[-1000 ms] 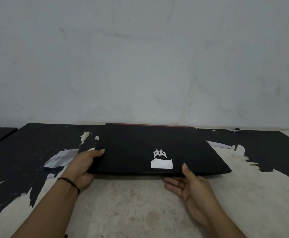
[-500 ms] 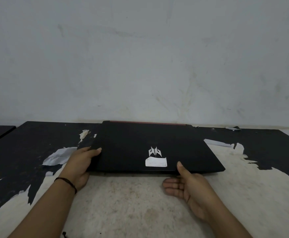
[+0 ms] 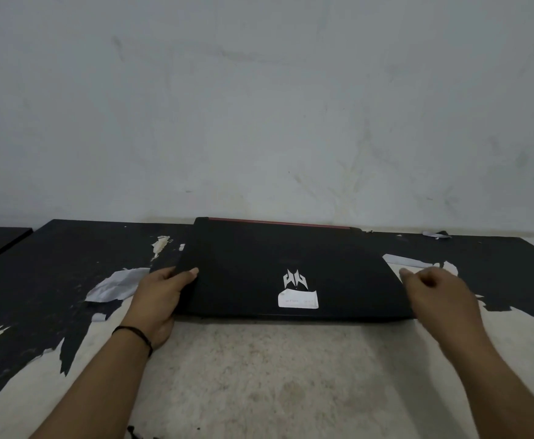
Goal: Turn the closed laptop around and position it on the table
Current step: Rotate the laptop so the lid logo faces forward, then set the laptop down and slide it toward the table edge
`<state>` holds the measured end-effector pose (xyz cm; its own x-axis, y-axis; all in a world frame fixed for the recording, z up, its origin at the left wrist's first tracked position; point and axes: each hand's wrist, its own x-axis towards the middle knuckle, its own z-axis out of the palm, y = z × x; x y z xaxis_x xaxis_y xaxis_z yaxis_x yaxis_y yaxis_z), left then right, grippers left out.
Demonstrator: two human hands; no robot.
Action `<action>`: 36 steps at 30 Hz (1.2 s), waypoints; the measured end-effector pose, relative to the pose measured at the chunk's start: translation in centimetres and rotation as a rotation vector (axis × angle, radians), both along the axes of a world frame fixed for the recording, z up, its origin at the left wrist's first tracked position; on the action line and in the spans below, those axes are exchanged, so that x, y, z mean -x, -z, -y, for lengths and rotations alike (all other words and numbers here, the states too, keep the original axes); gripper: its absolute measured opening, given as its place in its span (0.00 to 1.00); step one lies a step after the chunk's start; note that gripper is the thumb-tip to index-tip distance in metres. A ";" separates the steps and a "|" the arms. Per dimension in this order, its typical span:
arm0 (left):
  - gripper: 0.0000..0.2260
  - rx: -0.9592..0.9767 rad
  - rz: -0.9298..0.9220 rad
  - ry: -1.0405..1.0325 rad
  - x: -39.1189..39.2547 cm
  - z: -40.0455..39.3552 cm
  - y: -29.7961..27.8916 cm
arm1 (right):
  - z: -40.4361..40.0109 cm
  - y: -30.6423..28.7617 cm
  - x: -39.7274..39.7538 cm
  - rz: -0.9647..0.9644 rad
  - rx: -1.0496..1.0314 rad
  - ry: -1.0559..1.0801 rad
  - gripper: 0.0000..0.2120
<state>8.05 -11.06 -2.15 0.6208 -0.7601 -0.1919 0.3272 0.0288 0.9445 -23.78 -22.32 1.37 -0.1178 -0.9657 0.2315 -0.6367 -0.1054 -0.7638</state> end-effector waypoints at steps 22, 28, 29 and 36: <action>0.05 0.019 0.025 0.012 -0.7 0.1 1.0 | 4.5 3.7 0.8 0.254 -0.298 0.003 0.29; 0.05 0.072 -0.030 0.018 -0.8 0.1 1.0 | 4.2 3.5 1.0 0.421 -0.441 -0.138 0.19; 0.05 0.076 -0.029 0.020 -0.8 0.1 1.1 | 4.0 3.4 0.8 0.338 -0.394 -0.134 0.19; 0.07 0.085 0.004 0.002 -0.6 0.0 1.4 | 2.9 3.7 0.5 0.220 -0.197 -0.099 0.17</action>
<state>8.67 -11.01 -3.58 0.6202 -0.7747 -0.1236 0.3232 0.1088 0.9400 -24.30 -25.27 -2.35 -0.0475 -0.9987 0.0183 -0.4478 0.0049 -0.8941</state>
